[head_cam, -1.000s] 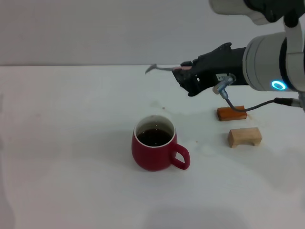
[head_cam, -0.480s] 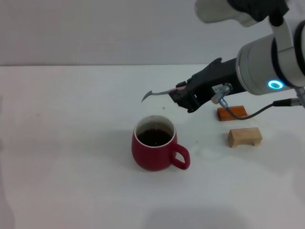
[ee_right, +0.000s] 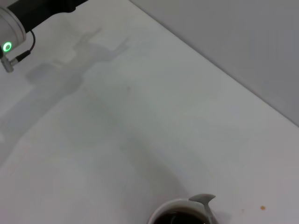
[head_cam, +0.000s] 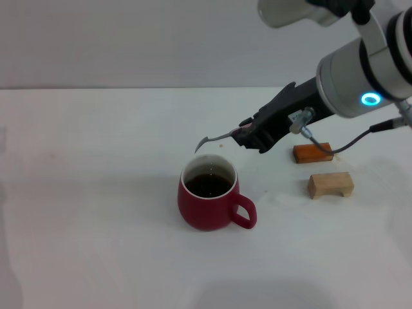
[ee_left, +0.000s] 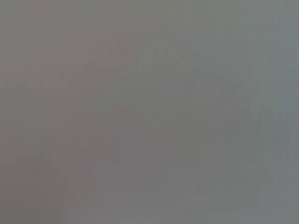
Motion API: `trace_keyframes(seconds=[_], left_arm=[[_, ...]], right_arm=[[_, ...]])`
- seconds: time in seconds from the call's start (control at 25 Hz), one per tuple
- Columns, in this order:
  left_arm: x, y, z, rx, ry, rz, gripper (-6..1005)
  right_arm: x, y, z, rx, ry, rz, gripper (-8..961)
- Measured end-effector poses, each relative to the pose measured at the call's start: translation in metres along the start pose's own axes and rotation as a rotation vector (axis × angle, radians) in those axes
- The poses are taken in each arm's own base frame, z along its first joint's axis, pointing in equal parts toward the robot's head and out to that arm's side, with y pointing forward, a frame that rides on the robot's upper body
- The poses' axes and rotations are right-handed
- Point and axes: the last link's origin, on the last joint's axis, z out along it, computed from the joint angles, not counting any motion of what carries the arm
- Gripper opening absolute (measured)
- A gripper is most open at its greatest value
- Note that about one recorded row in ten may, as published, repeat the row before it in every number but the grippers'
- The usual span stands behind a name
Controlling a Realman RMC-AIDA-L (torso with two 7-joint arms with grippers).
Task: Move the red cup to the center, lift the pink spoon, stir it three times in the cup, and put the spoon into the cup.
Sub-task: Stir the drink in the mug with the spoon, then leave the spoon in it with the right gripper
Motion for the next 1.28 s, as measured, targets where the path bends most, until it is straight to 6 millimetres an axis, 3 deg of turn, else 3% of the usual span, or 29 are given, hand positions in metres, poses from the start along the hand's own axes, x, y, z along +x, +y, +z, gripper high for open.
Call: trace_keyframes(seconds=[0.6, 1.28], left_arm=[[0.001, 0.005, 0.001, -0.008, 0.004, -0.012, 846], [0.002, 0.006, 0.001, -0.01, 0.009, -0.016, 845]], right_arm=[[-0.005, -0.01, 0.002, -0.079, 0.095, -0.025, 149], [-0.004, -0.023, 0.033, -0.127, 0.222, -0.04, 149]])
